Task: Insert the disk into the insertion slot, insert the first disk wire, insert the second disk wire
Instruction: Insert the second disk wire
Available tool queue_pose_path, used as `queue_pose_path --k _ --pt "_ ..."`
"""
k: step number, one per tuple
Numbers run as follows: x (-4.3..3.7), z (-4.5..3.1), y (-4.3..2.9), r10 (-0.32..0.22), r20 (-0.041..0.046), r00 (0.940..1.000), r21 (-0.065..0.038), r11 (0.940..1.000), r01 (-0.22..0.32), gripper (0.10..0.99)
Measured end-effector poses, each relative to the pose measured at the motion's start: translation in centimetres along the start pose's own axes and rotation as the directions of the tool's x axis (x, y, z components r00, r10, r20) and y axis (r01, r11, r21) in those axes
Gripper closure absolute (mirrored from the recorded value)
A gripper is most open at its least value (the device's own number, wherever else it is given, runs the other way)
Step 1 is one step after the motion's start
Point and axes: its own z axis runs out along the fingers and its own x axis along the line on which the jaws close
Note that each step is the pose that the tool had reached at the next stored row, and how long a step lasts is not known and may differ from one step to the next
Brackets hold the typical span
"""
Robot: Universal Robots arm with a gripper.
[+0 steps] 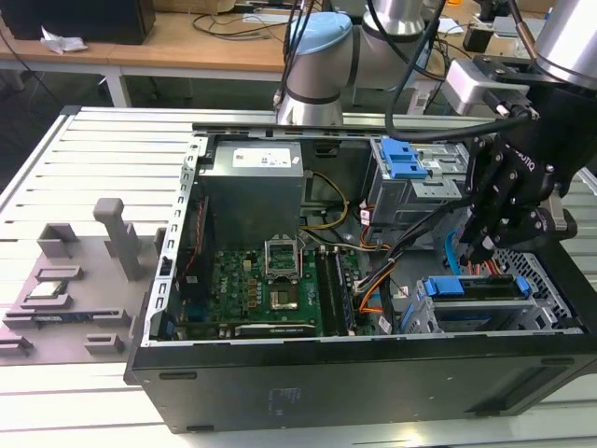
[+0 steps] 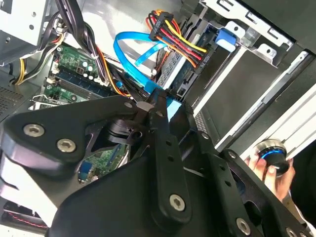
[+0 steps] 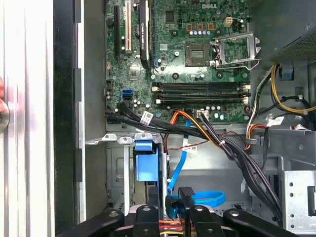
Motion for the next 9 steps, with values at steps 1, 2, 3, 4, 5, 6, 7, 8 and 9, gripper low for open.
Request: queue_pose_path --k 1,2,3,4,5,6,7,8,9 --pt "0.00 0.00 0.00 0.000 0.0000 1.0000 0.000 1.0000 0.000 0.784" --pt "0.00 0.01 0.01 0.000 0.0000 1.0000 0.000 1.0000 0.000 0.867" --pt "0.00 0.01 0.01 0.000 0.0000 1.0000 0.000 1.0000 0.000 0.925" --pt "0.00 0.01 0.01 0.000 0.0001 1.0000 0.000 1.0000 0.000 0.925" --pt "0.00 0.01 0.01 0.000 0.0000 1.0000 0.000 1.0000 0.000 0.925" --pt "0.00 0.01 0.01 0.000 0.0000 1.0000 0.000 1.0000 0.000 0.925" --pt "0.00 0.01 0.01 0.000 0.0000 1.0000 0.000 1.0000 0.000 0.925" --pt "0.00 0.02 0.02 0.000 0.0000 1.0000 0.000 1.0000 0.000 0.925" --pt "0.07 0.03 0.02 0.000 0.0002 1.0000 0.000 1.0000 0.000 0.925"
